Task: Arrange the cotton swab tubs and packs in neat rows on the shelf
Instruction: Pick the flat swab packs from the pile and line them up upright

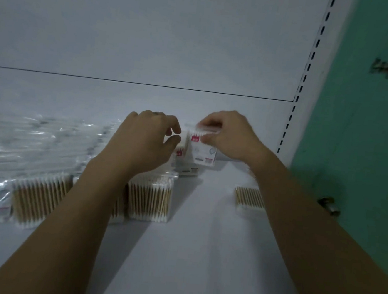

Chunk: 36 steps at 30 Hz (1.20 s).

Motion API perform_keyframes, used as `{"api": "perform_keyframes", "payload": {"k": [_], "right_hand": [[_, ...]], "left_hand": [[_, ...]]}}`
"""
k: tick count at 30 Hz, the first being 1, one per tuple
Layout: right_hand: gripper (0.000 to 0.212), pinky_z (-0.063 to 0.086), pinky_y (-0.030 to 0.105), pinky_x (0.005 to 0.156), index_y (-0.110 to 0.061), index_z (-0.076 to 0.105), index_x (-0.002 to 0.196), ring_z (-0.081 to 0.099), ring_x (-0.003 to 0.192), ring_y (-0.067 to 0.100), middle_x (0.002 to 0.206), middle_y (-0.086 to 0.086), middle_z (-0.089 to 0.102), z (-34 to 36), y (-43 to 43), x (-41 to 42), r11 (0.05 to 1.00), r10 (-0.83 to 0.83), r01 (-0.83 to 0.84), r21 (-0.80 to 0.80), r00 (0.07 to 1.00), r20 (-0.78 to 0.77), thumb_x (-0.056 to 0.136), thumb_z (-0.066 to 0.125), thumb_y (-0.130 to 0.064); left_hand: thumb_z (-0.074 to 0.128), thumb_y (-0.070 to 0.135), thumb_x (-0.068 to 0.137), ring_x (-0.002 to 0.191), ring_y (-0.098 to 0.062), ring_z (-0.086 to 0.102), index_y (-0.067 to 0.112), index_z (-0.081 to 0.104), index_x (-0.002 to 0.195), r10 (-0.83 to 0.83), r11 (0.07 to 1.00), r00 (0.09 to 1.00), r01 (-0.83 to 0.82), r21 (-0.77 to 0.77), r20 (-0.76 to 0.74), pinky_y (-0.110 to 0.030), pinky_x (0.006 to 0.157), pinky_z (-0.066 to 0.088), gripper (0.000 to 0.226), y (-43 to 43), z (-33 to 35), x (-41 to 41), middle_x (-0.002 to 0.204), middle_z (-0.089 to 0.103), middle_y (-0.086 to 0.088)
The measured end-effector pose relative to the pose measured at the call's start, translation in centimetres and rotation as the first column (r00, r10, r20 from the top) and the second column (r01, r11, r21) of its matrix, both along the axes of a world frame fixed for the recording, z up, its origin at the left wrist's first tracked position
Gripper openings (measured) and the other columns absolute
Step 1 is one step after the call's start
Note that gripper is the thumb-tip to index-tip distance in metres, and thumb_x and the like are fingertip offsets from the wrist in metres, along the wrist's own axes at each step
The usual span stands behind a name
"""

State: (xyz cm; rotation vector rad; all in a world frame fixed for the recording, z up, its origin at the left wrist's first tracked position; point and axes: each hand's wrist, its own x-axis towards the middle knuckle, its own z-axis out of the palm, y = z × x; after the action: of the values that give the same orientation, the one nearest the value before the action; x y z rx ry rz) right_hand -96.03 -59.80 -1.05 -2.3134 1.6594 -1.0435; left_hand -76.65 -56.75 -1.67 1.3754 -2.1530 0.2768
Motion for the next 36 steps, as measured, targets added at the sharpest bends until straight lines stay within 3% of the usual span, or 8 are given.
{"api": "perform_keyframes", "payload": {"k": [4,8,13,18,23,28,33,36], "right_hand": [[0.025,0.04,0.006,0.078,-0.018,0.074,0.106,0.062,0.095,0.007,0.101,-0.007,0.069,-2.8,-0.3,1.2,0.993,0.074,-0.077,0.085,0.997,0.034,0.081,0.078,-0.014],[0.022,0.04,0.026,0.088,-0.026,0.072,0.11,0.049,0.104,0.015,0.104,-0.002,0.055,-4.7,-0.7,2.1,0.997,-0.042,0.029,-0.075,0.984,-0.174,0.088,0.07,-0.024],[0.022,0.037,0.025,0.081,-0.02,0.069,0.114,0.046,0.105,0.018,0.099,-0.003,0.049,-5.9,-1.1,2.4,0.992,-0.056,0.028,-0.126,0.974,-0.219,0.093,0.061,-0.02],[0.034,0.033,0.028,0.099,-0.019,0.062,0.124,0.042,0.119,0.02,0.128,0.001,0.053,-5.5,0.0,2.8,0.971,-0.114,0.059,-0.232,0.967,-0.229,0.092,0.064,-0.028],[0.049,0.034,0.038,0.107,-0.026,0.054,0.134,0.046,0.125,0.022,0.136,0.003,0.052,-1.4,0.7,-2.4,0.961,-0.273,0.275,-0.03,0.923,-0.272,0.088,0.068,-0.038],[0.074,0.043,0.043,0.101,-0.015,0.052,0.133,0.053,0.118,0.029,0.135,0.01,0.054,-3.8,0.7,-7.8,0.786,-0.415,0.559,0.265,0.793,-0.446,0.076,0.071,-0.058],[0.057,0.048,0.036,0.095,-0.018,0.055,0.128,0.057,0.112,0.025,0.129,0.004,0.059,-5.7,0.8,-8.5,0.817,-0.362,0.507,0.275,0.823,-0.438,0.076,0.075,-0.029],[0.043,0.047,0.032,0.091,-0.026,0.06,0.12,0.058,0.104,0.017,0.115,-0.005,0.062,-5.2,1.8,-8.3,0.902,-0.341,0.382,0.203,0.916,-0.21,0.08,0.072,-0.034]], "left_hand": [[0.053,0.025,0.096,0.099,-0.016,0.059,0.029,0.066,0.112,-0.052,0.995,0.999,0.05,0.086,0.015,-0.037,0.091,0.046,0.021,-0.2,0.0,-0.1,0.102,0.067,0.01],[0.053,0.027,0.097,0.098,-0.014,0.059,0.03,0.066,0.112,-0.085,0.992,0.995,0.08,0.095,0.052,-0.038,0.092,0.046,0.021,-0.5,-0.3,-0.3,0.106,0.068,0.01],[0.054,0.025,0.095,0.097,-0.013,0.06,0.03,0.068,0.109,-0.134,0.987,0.989,0.128,0.099,0.054,-0.037,0.092,0.045,0.02,-0.5,-0.9,-0.7,0.103,0.069,0.01],[0.055,0.019,0.092,0.095,-0.017,0.062,0.025,0.069,0.11,-0.202,0.979,0.979,0.202,0.033,-0.005,-0.039,0.09,0.046,0.023,-0.1,-1.0,-1.0,0.099,0.07,0.008],[0.05,0.033,0.096,0.106,-0.015,0.057,0.03,0.059,0.125,-0.201,0.979,0.971,0.203,-0.006,0.133,-0.033,0.093,0.036,0.03,1.0,-0.9,-2.4,0.114,0.066,0.01],[0.045,0.045,0.097,0.115,-0.015,0.054,0.031,0.054,0.132,-0.279,0.955,0.906,0.298,-0.012,0.318,-0.033,0.098,0.03,0.039,2.8,-2.0,-5.6,0.127,0.061,0.007],[0.049,0.045,0.095,0.111,-0.018,0.058,0.028,0.059,0.129,-0.312,0.936,0.907,0.345,-0.074,0.282,-0.036,0.097,0.032,0.039,3.3,-2.5,-6.2,0.123,0.064,0.004],[0.05,0.045,0.093,0.11,-0.019,0.059,0.027,0.06,0.128,-0.283,0.948,0.927,0.309,-0.074,0.246,-0.037,0.095,0.034,0.04,2.7,-2.6,-5.6,0.123,0.065,0.004]]}}
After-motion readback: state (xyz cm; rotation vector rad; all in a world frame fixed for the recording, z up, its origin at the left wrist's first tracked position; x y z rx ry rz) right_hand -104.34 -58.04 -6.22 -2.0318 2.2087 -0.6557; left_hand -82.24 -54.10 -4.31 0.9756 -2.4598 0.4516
